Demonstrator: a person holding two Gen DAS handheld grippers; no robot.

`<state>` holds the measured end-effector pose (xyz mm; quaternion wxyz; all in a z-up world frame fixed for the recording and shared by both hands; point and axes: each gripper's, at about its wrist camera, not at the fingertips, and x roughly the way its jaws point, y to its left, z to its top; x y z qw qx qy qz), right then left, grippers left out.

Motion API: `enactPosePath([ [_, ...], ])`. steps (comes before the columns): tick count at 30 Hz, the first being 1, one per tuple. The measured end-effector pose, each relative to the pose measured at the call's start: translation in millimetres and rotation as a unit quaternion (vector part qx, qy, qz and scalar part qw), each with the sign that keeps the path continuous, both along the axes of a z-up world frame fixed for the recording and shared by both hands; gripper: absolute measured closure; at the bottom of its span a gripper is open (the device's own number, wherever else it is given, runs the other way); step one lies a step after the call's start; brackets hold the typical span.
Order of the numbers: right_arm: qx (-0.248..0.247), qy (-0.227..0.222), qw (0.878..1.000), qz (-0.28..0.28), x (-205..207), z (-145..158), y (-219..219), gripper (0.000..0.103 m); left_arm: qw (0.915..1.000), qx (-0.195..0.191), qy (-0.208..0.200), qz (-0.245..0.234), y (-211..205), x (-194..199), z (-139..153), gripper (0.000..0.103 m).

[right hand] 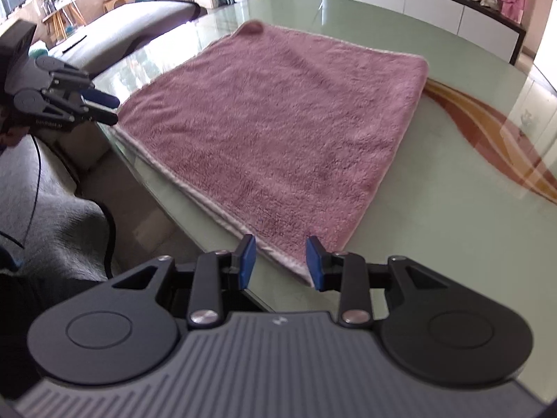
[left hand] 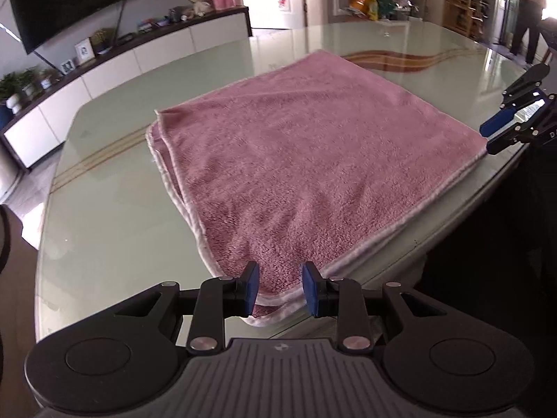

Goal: Fold towel
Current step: 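Open both grippers and release the twice-folded towel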

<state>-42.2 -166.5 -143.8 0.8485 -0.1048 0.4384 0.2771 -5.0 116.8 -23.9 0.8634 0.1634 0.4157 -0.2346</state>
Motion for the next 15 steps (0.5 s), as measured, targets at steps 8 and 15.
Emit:
enactPosePath([
  [8,-0.033,0.002,0.999,0.024,5,-9,14,0.071,0.9993,0.01,0.027,-0.023,-2,6,-11,0.071],
  [15,-0.036,0.007,0.999,0.035,10,-13,19,0.062,0.998,0.012,0.043,-0.046,-3,10,-13,0.061],
])
